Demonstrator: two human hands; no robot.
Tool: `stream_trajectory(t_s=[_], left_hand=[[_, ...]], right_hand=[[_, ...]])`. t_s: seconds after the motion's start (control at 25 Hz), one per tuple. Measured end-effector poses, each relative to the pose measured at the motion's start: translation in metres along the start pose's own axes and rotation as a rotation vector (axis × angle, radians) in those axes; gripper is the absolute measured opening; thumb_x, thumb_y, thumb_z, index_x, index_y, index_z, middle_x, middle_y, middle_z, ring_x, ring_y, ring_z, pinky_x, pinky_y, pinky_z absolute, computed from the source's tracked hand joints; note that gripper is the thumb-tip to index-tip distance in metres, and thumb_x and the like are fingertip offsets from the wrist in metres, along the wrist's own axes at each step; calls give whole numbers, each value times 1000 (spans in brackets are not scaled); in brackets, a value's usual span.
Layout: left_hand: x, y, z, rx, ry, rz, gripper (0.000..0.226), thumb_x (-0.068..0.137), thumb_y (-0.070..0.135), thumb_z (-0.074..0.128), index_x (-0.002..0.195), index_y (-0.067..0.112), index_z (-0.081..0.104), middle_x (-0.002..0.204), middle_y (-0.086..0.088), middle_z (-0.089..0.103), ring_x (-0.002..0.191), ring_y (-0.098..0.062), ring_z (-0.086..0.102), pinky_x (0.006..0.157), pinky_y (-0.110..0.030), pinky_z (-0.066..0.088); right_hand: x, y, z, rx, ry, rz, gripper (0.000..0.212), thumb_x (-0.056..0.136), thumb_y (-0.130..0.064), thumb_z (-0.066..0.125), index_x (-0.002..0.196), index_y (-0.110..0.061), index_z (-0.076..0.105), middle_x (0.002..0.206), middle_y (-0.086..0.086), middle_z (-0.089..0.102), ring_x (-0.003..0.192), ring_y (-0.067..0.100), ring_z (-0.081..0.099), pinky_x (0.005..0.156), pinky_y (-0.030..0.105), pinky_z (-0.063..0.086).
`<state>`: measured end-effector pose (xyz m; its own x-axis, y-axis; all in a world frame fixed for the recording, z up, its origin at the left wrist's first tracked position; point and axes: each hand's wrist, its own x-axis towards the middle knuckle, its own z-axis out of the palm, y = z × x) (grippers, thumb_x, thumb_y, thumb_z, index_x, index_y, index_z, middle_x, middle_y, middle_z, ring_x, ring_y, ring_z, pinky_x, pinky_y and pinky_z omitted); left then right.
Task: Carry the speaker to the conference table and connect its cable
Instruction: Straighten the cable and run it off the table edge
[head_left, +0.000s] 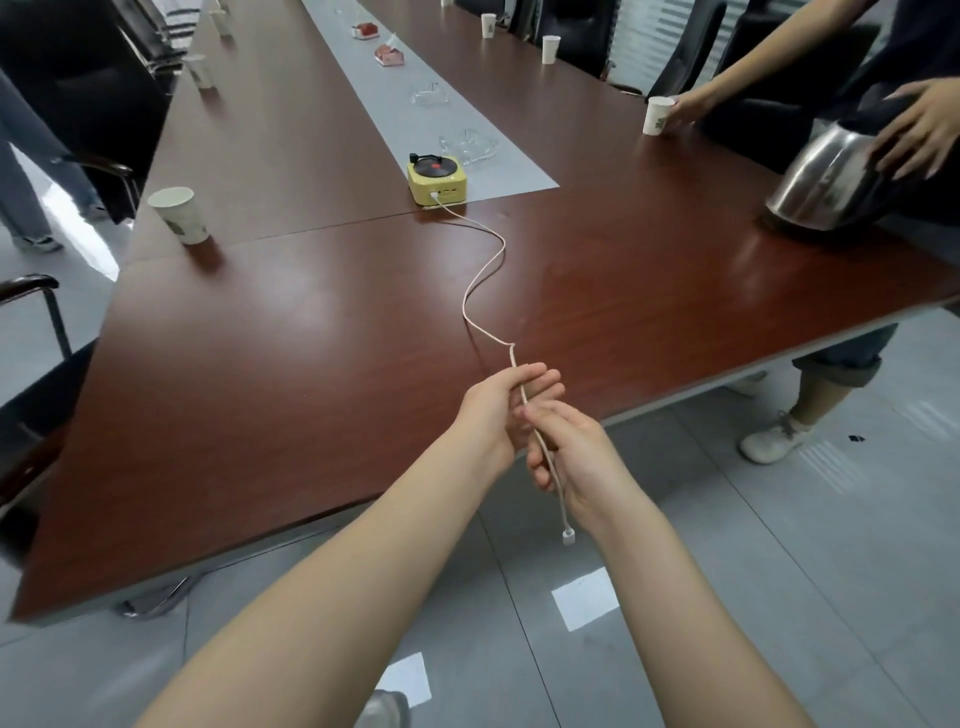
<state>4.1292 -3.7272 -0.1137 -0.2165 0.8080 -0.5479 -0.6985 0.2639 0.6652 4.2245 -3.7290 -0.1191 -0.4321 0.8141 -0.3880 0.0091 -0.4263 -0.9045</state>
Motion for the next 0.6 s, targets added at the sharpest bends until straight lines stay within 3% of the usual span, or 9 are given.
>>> stream_trajectory(t_s=[0.16, 0.24, 0.36, 0.44, 0.6], left_hand=[[10, -9, -12, 101, 80, 18, 30, 100, 28, 38, 82, 13, 58, 54, 6, 71, 66, -10, 66, 65, -25, 48], [16, -15, -21, 188, 109, 9, 31, 99, 26, 40, 77, 13, 58, 50, 5, 69, 63, -10, 63, 59, -23, 48], [22, -26, -33, 267, 103, 9, 30, 96, 22, 46, 71, 10, 58, 46, 2, 60, 33, -8, 52, 36, -14, 39], [28, -36, -41, 299, 87, 1, 27, 92, 22, 50, 68, 10, 56, 37, 4, 48, 27, -9, 40, 35, -14, 34], [44, -45, -50, 252, 55, -26, 20, 89, 21, 48, 76, 7, 55, 43, -3, 48, 32, -17, 41, 41, -22, 37]], right_hand=[[-5, 21, -8, -20, 13, 122, 21, 85, -5, 46, 66, -7, 55, 39, 2, 50, 30, 14, 43, 37, 18, 33], [3, 30, -8, 14, 20, 172, 24, 87, -7, 45, 66, -5, 54, 38, 3, 53, 30, 15, 47, 36, 18, 37], [26, 39, -5, 109, 39, 131, 32, 96, -22, 47, 72, -5, 57, 40, 2, 59, 32, 12, 54, 37, 17, 45], [42, 42, -4, 99, 69, 85, 31, 96, -25, 50, 72, -6, 59, 40, 0, 59, 33, 10, 54, 38, 18, 46], [50, 56, -4, -50, 61, 17, 28, 96, -24, 49, 74, -12, 60, 34, -6, 48, 28, 5, 41, 34, 14, 32]])
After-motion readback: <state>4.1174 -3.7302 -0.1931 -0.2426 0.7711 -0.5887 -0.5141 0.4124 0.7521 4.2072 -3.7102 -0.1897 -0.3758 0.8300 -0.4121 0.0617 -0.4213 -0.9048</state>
